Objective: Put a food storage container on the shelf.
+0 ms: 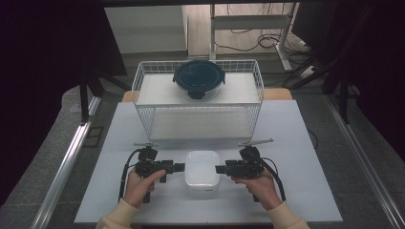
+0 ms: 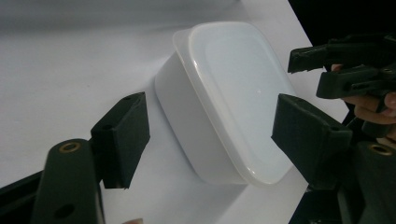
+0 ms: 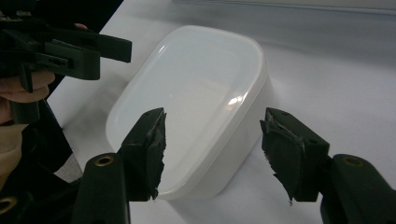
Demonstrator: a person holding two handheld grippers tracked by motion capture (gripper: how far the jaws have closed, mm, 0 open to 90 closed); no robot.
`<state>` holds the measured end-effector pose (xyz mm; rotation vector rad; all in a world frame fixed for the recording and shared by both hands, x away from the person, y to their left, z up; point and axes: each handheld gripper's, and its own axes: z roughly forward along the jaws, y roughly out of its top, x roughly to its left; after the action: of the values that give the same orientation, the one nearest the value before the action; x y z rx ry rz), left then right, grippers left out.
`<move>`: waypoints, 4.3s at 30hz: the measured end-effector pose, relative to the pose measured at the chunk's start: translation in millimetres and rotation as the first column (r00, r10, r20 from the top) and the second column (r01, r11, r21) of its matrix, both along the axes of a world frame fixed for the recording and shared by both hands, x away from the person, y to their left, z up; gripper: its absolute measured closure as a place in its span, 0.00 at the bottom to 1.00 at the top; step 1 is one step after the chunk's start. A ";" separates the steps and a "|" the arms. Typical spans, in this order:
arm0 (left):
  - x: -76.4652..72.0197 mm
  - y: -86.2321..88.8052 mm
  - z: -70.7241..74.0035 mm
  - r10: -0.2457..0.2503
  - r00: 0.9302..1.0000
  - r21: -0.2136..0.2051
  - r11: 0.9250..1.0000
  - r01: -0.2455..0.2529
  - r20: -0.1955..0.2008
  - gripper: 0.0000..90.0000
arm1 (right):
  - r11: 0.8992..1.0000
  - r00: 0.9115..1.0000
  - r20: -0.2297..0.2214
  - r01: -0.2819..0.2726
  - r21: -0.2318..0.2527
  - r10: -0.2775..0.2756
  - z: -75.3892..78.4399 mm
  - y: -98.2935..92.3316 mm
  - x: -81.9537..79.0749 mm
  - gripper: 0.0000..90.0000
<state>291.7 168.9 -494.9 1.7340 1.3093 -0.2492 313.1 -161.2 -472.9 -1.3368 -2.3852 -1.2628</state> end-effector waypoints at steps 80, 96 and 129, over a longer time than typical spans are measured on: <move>-16.1 0.4 50.2 -0.056 0.993 -0.099 0.993 0.066 0.102 0.89 | 0.987 1.000 0.010 -0.019 0.159 0.017 48.5 -5.8 -8.6 0.90; -0.5 1.9 115.1 -0.050 0.976 -0.074 0.995 0.067 0.210 0.89 | 0.987 0.991 0.134 -0.039 0.157 0.018 111.6 -2.8 4.0 0.90; 31.7 13.3 181.8 -0.049 0.954 -0.066 0.995 0.071 0.295 0.88 | 0.981 0.967 0.250 -0.087 0.174 0.041 184.0 7.1 32.1 0.90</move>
<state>323.4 182.1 -313.1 1.6748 1.0199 -0.0702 345.2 -154.1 -288.9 -1.0981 -2.3696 -1.6708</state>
